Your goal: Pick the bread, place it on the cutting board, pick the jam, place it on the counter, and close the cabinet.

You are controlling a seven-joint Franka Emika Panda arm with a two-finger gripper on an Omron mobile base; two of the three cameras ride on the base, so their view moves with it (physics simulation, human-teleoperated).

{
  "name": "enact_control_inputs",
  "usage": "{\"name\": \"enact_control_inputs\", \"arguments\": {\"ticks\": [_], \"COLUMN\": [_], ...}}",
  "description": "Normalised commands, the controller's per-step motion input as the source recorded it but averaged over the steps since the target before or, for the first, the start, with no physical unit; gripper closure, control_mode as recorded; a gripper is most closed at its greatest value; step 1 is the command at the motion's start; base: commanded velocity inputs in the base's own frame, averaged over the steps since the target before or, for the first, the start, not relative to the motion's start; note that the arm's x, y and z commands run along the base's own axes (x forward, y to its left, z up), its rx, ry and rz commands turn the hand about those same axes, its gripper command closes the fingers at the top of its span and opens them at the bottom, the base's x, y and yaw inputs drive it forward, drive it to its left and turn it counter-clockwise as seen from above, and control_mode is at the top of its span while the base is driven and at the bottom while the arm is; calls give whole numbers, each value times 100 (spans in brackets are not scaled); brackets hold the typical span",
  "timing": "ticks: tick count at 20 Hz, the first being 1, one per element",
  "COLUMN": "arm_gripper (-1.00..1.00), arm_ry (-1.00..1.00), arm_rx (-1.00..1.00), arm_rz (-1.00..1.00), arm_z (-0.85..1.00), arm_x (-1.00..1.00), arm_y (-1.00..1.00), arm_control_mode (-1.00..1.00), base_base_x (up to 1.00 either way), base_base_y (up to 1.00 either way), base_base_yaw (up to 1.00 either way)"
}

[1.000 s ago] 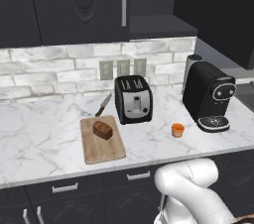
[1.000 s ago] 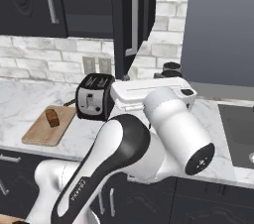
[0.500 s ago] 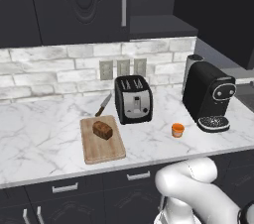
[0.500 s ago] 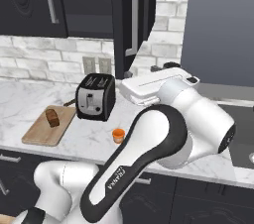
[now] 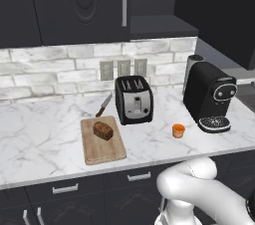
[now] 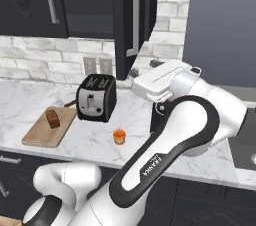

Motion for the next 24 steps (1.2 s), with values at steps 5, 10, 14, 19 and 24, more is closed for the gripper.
{"name": "enact_control_inputs", "arguments": {"ticks": [5, 10, 14, 19, 24], "arm_gripper": [-100, -100, -100, -100, -100], "arm_ry": [-7, -2, 0, 0, 0], "arm_rx": [0, 0, 0, 0, 0], "arm_rz": [6, 1, 0, 0, 0], "arm_z": [0, 0, 0, 7, 15], "arm_x": [17, 24, 33, 26, 9], "arm_y": [22, 27, 19, 25, 39], "arm_control_mode": [-100, -100, -100, -100, -100], "base_base_x": [0, 0, 0, 0, 0], "base_base_y": [0, 0, 0, 0, 0], "base_base_yaw": [0, 0, 0, 0, 0]}}
